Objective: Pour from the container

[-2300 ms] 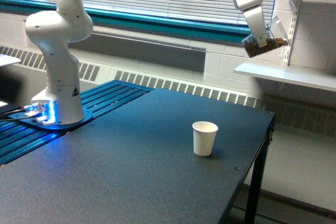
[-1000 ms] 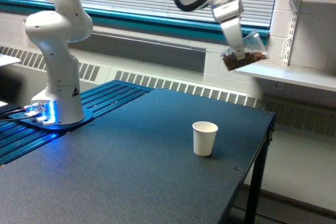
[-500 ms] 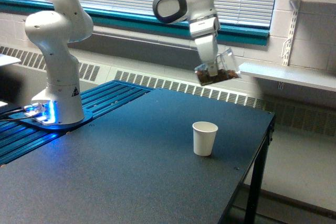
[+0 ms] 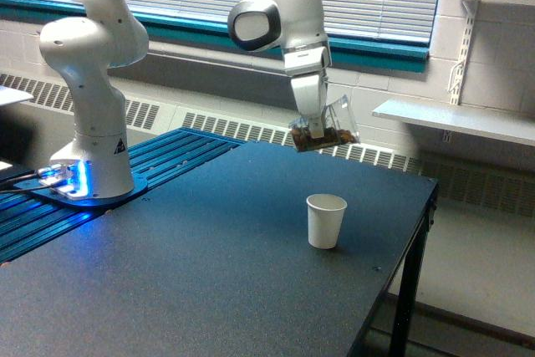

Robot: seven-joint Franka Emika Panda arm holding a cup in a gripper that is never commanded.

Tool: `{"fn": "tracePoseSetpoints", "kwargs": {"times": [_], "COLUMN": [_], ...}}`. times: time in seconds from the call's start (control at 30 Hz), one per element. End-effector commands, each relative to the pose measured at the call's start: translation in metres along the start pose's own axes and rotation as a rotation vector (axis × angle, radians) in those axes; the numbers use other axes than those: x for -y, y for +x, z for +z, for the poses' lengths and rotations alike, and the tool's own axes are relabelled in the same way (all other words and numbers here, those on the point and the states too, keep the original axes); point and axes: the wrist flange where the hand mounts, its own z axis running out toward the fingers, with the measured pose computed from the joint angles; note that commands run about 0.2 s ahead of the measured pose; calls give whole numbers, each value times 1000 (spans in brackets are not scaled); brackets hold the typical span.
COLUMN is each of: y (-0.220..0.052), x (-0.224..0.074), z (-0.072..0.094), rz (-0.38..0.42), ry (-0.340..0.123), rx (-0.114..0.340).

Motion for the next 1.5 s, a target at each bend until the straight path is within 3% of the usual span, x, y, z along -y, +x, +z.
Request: {"fn": "tracePoseSetpoints", "kwargs": {"times": [0.03, 0.83, 1.5], "y": [-3, -27, -32], "x": [-10, -49, -58], "z": [6, 33, 44], "rz": [-24, -43, -42], "ry": [-8, -125, -232], "rx": [0, 58, 85]}}
